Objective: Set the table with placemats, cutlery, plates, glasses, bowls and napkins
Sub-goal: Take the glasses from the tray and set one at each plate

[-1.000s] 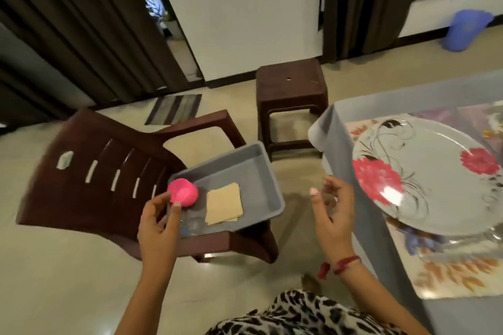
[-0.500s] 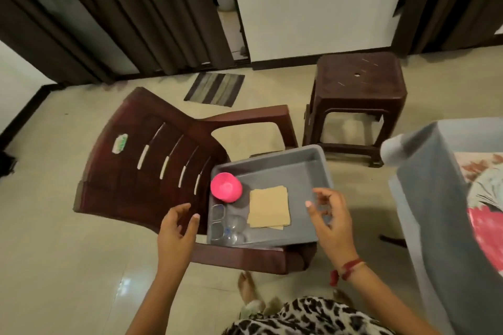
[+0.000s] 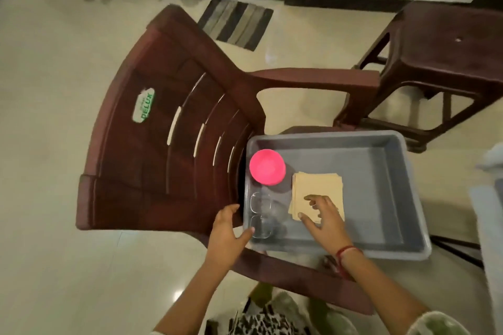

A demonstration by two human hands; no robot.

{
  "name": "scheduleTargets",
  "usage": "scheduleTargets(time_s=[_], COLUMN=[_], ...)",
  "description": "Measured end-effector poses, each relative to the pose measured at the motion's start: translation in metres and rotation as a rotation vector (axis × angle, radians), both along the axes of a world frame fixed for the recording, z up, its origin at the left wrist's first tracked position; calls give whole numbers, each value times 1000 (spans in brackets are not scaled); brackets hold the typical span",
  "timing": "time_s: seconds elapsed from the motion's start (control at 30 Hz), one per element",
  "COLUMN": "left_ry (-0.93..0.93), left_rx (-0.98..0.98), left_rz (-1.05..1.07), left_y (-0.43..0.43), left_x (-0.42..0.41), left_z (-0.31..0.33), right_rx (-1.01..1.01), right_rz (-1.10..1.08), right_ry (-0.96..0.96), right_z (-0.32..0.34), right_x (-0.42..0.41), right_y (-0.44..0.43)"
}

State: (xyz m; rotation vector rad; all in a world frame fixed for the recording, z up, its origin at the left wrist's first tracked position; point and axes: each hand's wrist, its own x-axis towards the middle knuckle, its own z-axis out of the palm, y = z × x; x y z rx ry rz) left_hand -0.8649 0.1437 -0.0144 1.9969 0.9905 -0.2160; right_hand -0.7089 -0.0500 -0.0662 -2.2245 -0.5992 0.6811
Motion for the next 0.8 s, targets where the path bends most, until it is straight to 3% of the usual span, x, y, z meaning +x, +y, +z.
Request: scheduleTargets(time_s=[0.13, 0.33, 0.43, 0.6, 0.8], left_ry=[19, 143, 175, 190, 108], left_rx=[11, -152, -250, -196, -89], left_rz=[92, 179, 132, -14, -11], left_y=[-8, 17, 31, 37, 39], left_x=[12, 51, 68, 78, 75], left_z=[-32, -82, -101, -120, -126], right_rx=[-87, -182, -207, -192, -138], right_rz=[-17, 310, 374, 428, 552], right_ry=[99, 328, 366, 241, 32], right_z=[-44, -81, -90, -97, -103], right_x=[4, 3, -2, -13, -27], right_y=[24, 38, 38, 41, 49])
